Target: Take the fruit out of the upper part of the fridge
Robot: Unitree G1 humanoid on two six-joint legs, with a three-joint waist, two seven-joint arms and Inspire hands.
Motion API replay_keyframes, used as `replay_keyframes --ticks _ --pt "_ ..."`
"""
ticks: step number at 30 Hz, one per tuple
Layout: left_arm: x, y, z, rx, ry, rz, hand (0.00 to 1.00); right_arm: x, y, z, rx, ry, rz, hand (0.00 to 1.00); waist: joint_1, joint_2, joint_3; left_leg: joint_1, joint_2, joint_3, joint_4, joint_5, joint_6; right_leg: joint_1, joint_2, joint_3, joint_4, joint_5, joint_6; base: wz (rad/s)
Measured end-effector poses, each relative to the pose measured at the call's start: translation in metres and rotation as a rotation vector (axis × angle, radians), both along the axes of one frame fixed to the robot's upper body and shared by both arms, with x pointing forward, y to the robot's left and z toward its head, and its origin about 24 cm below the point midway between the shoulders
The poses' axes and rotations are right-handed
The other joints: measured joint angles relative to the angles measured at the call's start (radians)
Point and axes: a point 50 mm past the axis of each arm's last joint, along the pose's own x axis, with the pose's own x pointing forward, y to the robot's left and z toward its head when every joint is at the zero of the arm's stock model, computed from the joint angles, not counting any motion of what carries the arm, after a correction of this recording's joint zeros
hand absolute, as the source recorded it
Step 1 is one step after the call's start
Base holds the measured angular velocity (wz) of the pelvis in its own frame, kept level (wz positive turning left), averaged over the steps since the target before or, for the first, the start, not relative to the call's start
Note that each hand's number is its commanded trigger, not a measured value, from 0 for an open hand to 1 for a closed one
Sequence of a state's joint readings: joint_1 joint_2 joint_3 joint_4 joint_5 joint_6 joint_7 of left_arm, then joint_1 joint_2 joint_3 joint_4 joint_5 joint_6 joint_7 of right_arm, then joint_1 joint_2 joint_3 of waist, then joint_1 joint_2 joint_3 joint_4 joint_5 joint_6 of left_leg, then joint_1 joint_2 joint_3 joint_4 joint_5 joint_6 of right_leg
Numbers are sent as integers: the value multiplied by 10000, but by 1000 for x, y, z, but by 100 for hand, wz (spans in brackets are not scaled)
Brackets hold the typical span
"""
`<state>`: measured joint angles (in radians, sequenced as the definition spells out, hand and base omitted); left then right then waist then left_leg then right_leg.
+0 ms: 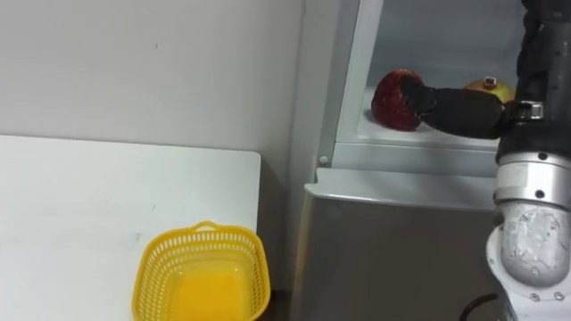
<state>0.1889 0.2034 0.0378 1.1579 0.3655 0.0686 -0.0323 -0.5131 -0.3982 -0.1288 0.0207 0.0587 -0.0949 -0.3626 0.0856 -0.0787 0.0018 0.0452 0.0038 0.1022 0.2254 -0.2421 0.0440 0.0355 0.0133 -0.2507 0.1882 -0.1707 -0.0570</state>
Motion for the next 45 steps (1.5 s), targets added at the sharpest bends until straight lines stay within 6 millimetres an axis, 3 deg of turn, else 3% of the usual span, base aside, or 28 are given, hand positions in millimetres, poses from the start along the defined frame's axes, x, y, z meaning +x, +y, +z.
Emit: replay_keyframes --ticks 8,15,23,29,37,45 --pt "3 2 1 -119 19 -30 0 18 4 6 -94 595 465 0 3 3 -13 -177 1 10 95 -3 -2 -169 -29 -19 145 7 -15 0" --pt "7 1 3 -397 -111 -132 0 25 4 0 -465 1504 984 0 43 -91 -75 -167 -7 11 106 -2 2 -185 -46 -27 166 7 -14 0" --pt "10 4 5 -551 -309 33 0 27 2 -2 -992 2026 1357 0 70 -105 -68 -164 -4 21 87 -2 1 -197 -41 -31 160 7 -14 0" --pt "10 7 6 -526 -241 139 0 34 -1 -18 -1260 3085 1592 0 45 -194 -21 -179 -6 -31 107 -1 2 -182 -43 -56 173 7 -14 0" --pt "11 7 6 -610 -81 187 0 37 -4 -23 -1418 3515 1754 0 58 -301 -61 -244 -18 -100 112 -2 2 -147 -56 -125 175 7 -14 2" --pt "13 7 6 -597 -116 184 0 38 -5 -25 -1520 3772 1885 0 72 -295 -39 -158 -20 -129 116 0 4 -43 -58 -150 171 8 -16 0"
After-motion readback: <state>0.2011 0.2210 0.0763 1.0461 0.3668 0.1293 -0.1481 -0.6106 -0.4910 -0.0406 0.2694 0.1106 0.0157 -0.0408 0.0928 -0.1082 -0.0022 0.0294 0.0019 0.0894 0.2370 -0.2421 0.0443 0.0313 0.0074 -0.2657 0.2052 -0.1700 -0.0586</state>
